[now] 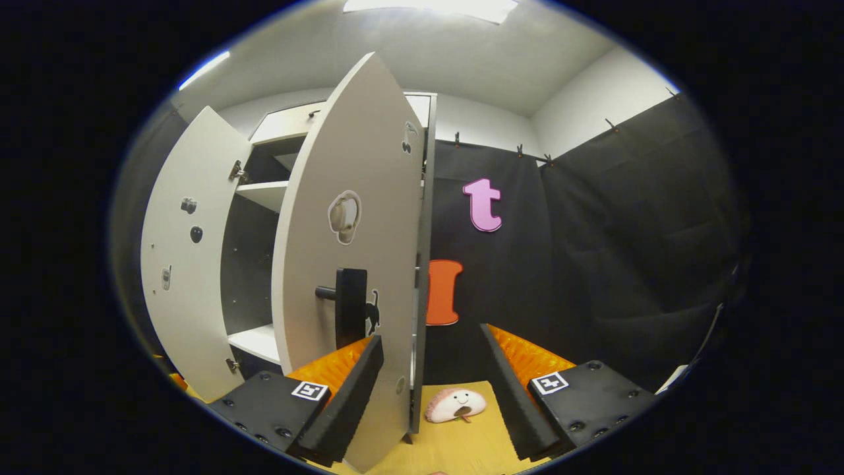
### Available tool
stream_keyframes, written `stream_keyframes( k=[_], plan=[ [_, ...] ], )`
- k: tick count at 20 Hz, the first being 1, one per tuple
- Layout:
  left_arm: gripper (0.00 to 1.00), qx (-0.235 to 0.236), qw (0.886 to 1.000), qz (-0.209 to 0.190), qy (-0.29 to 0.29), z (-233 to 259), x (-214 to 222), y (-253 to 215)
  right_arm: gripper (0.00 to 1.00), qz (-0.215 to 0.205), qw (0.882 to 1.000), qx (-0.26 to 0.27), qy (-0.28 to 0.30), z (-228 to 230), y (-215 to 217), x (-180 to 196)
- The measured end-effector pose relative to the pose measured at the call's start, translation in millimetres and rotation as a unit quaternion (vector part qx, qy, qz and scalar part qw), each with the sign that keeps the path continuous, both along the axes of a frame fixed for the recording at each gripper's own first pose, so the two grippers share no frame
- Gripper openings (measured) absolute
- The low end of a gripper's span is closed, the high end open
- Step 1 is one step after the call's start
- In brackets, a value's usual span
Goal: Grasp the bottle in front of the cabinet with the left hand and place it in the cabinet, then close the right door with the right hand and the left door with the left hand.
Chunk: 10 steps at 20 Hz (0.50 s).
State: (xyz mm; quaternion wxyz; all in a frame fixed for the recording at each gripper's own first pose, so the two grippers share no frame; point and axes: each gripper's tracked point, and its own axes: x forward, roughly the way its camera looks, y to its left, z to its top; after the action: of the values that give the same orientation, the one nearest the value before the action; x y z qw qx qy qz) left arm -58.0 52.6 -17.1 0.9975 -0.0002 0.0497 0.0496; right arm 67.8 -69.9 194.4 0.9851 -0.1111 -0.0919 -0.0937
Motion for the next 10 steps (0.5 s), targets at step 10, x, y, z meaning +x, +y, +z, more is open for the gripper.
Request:
stream_keyframes(
  k=[10],
  plan=[
    [0.96, -0.001, 0.997, 0.074, -0.021, 26.3, -23.9, 52.9, 0.97, 0.099, 0.995, 0.014, 0.022, -29.5, 93.4, 54.7]
  ],
)
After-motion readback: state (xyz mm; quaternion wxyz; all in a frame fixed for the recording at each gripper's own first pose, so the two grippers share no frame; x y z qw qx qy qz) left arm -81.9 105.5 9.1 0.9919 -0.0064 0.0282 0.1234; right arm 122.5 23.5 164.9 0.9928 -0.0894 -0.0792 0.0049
